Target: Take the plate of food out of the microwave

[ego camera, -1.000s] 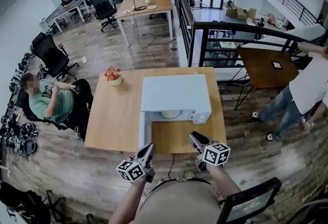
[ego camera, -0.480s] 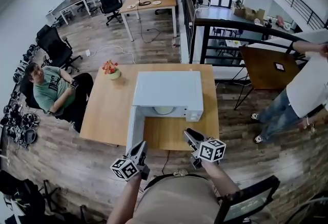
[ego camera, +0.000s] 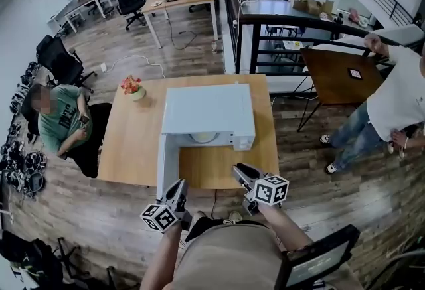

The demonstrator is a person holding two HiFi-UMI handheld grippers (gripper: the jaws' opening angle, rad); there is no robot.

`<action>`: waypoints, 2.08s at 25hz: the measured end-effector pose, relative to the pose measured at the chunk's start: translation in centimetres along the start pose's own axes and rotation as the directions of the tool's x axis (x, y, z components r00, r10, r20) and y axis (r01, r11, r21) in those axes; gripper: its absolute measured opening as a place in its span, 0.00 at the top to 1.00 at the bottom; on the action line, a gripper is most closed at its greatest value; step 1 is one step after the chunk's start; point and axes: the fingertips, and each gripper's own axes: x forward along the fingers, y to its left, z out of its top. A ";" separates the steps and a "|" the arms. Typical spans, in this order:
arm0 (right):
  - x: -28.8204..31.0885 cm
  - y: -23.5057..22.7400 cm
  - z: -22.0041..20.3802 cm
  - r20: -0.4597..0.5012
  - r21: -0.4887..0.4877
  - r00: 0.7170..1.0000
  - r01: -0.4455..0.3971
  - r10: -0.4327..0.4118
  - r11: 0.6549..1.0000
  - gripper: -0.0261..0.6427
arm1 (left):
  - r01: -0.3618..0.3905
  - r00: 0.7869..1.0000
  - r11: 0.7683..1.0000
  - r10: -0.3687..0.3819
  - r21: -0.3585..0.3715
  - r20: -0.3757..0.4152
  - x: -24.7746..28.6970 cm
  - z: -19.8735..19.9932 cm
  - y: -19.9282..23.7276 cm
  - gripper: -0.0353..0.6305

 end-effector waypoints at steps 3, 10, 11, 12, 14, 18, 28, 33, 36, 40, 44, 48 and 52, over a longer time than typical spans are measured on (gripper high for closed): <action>0.1 -0.3 -0.1 0.019 0.013 0.999 0.032 -0.033 0.999 0.83 | 0.029 0.999 1.000 -0.029 0.003 -0.020 0.2 0.2 0.5 0.94; 2.0 1.0 0.4 0.075 0.046 0.992 0.101 -0.104 0.994 0.83 | 0.097 0.992 0.995 -0.096 0.016 -0.085 0.8 2.5 2.1 0.94; 2.3 1.2 0.3 0.080 0.052 0.990 0.110 -0.114 0.993 0.83 | 0.109 0.990 0.994 -0.106 0.020 -0.096 0.7 2.7 2.3 0.94; 2.6 1.5 0.2 0.086 0.057 0.989 0.119 -0.124 0.991 0.83 | 0.121 0.988 0.992 -0.118 0.022 -0.104 0.6 2.9 2.6 0.94; 3.5 2.1 0.2 0.097 0.062 0.985 0.136 -0.142 0.989 0.83 | 0.145 0.984 0.989 -0.140 0.031 -0.113 0.4 3.6 3.1 0.94; 5.9 2.4 0.4 0.112 0.080 0.976 0.179 -0.188 0.980 0.83 | 0.172 0.979 0.984 -0.165 0.049 -0.119 0.4 5.2 4.6 0.94; 12.2 -3.1 -3.2 0.054 0.205 0.944 0.308 -0.325 0.929 0.83 | 0.131 0.984 0.991 -0.129 0.011 -0.125 0.4 5.6 9.4 0.94; 17.0 -8.9 -5.3 -0.001 0.241 0.925 0.369 -0.380 0.898 0.83 | 0.068 0.990 0.998 -0.068 0.003 -0.126 1.6 6.1 11.0 0.94; 19.8 -13.6 -6.3 -0.035 0.278 0.906 0.413 -0.421 0.867 0.83 | 0.047 0.989 0.999 -0.045 0.015 -0.141 3.4 5.9 11.1 0.94; 22.3 -18.8 -8.9 -0.089 0.367 0.875 0.473 -0.475 0.801 0.83 | 0.018 0.987 0.999 -0.014 0.026 -0.160 5.0 5.0 10.8 0.94; 24.8 -21.4 -10.9 -0.118 0.429 0.865 0.488 -0.488 0.760 0.72 | -0.011 0.988 1.000 0.013 0.017 -0.155 5.4 5.1 10.9 0.94; 27.0 -23.7 -12.6 -0.153 0.456 0.834 0.535 -0.530 0.711 0.72 | -0.039 0.986 0.999 0.042 0.024 -0.160 5.3 5.4 12.0 0.94; 28.7 -24.6 -13.0 -0.158 0.462 0.810 0.566 -0.565 0.683 0.72 | -0.068 0.986 0.997 0.071 0.028 -0.153 5.0 5.9 12.8 0.94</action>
